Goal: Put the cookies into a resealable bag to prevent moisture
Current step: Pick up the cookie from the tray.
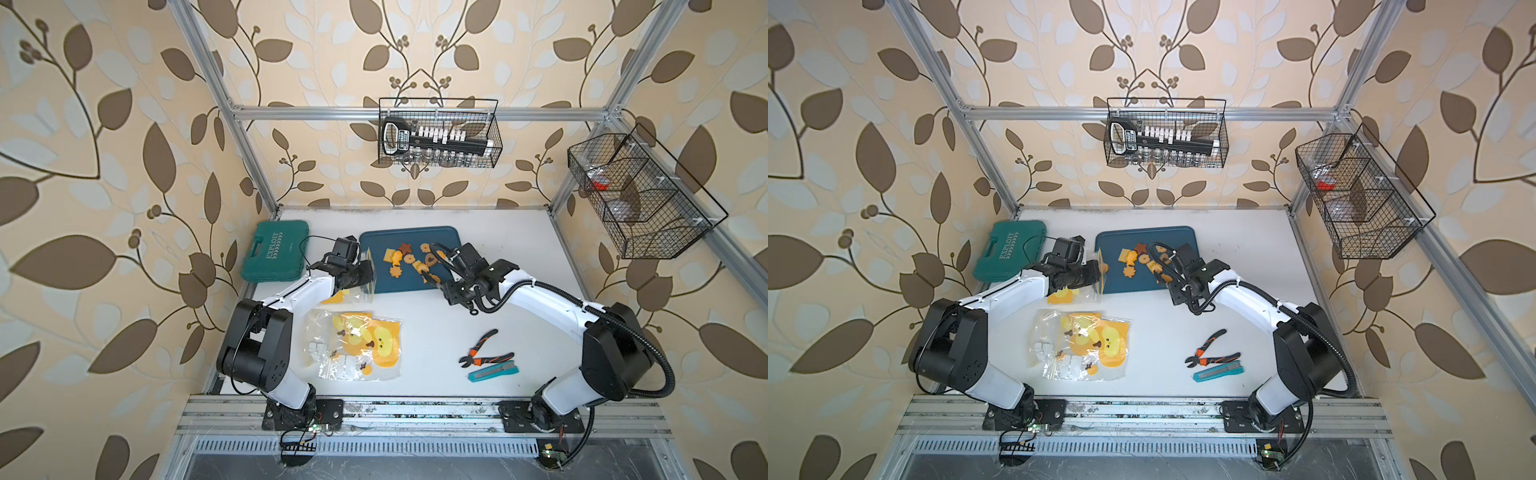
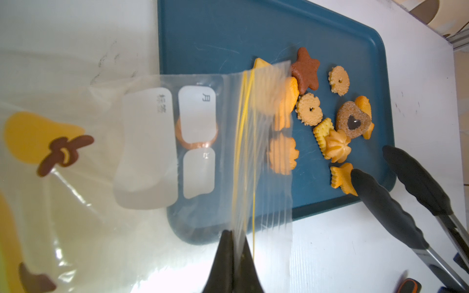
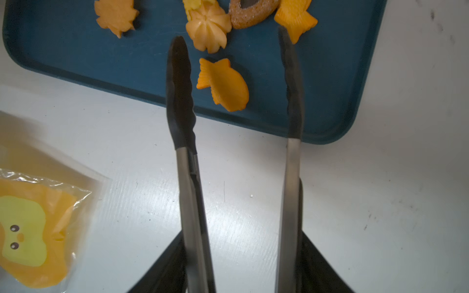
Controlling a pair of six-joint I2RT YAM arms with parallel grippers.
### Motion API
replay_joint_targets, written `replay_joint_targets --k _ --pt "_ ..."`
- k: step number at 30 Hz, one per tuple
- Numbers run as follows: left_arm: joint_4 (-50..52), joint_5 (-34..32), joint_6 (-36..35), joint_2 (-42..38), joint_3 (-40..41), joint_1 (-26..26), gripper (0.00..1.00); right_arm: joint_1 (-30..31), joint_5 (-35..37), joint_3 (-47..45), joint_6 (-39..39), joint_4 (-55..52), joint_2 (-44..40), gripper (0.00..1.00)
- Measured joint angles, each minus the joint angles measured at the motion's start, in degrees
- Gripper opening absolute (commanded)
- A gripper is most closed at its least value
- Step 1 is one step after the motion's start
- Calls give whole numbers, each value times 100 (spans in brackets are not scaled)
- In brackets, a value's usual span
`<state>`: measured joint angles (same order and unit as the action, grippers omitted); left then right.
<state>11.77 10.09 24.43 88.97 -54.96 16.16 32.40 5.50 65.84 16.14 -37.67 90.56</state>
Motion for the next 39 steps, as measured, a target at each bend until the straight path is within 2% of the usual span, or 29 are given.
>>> replay_joint_targets --k 12,26,33,39 --pt "0 0 -4 0 0 0 0 -39 -260 328 -256 -398 522 61" --pt "0 0 -7 0 0 0 0 -105 -345 352 -319 -439 605 38" --pt "0 0 -7 0 0 0 0 -105 -332 352 -315 -444 466 34" --pt "2 31 -7 2 -2 0 0 -105 -319 350 -313 -369 -66 30"
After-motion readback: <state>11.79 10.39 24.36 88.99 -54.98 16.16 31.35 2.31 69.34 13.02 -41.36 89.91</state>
